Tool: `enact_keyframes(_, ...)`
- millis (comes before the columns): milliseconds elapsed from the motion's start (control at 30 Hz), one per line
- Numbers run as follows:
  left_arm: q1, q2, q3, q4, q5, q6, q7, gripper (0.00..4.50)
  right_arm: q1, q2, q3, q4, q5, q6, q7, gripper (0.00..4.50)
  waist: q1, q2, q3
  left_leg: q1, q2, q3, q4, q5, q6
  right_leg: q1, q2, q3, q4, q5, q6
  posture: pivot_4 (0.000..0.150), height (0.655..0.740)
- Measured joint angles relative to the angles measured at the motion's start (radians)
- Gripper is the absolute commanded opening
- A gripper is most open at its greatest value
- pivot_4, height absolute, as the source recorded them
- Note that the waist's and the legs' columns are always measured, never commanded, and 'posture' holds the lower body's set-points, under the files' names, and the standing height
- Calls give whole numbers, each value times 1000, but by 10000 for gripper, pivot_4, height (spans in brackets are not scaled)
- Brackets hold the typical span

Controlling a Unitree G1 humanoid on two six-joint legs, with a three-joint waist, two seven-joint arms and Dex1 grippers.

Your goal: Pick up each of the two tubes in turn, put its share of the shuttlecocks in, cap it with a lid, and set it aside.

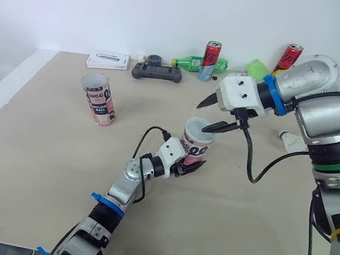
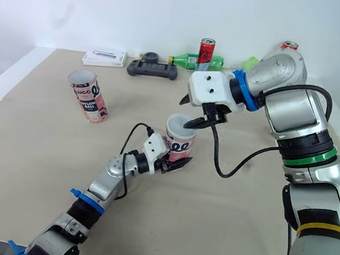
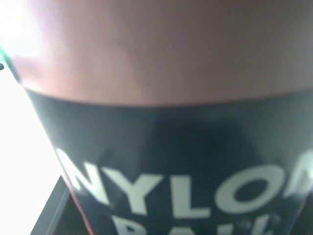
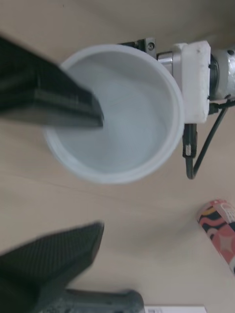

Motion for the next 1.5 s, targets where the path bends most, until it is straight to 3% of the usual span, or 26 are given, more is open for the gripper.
enact_keyframes(167, 0, 0, 1, 0, -2, 0, 0, 28058, -21, 20, -7, 15, 25, 32, -6, 44444, 0, 0, 0, 0, 1, 0, 0, 0, 0, 0, 1, 0, 0, 0, -1, 1500, 7377)
enact_keyframes(267, 0, -1, 1, 0, -3, 0, 0, 28058, -50, 29, -47, 20, 66, 74, -7, 33991, 1, 0, 0, 0, 1, 0, 0, 0, 0, 0, 1, 0, 0, 0, -1, 1500, 7377)
enact_keyframes(333, 0, -2, 1, 0, -3, 0, 0, 28058, -56, 29, -70, 20, 89, 98, -6, 23599, 1, 0, 0, 0, 1, 0, 0, 0, 0, 0, 1, 0, 0, 0, -1, 1500, 7377)
enact_keyframes(533, 1, -4, 0, 0, -4, 0, 3, 28058, 2, 27, -86, -25, 162, 196, 5, 109, 1, 0, 0, 0, 1, -1, 0, 0, 0, 0, 1, 0, 0, 0, -2, 1500, 7377)
enact_keyframes(733, 1, -4, 0, 1, -4, -1, 5, 28058, 116, 39, -71, -41, 170, 232, -25, 109, 0, 0, 0, 0, 1, 0, 0, 0, 0, 0, 2, 0, 0, 1, -1, 1500, 7377)
enact_keyframes(1500, 0, -5, -1, 29, 2, -3, 15, 28058, 211, 21, -66, -142, 77, 140, -72, 109, 0, -2, -13, 11, 7, -2, -1, -1, -1, 11, 8, -3, -1, -5, -9, 1500, 7377)
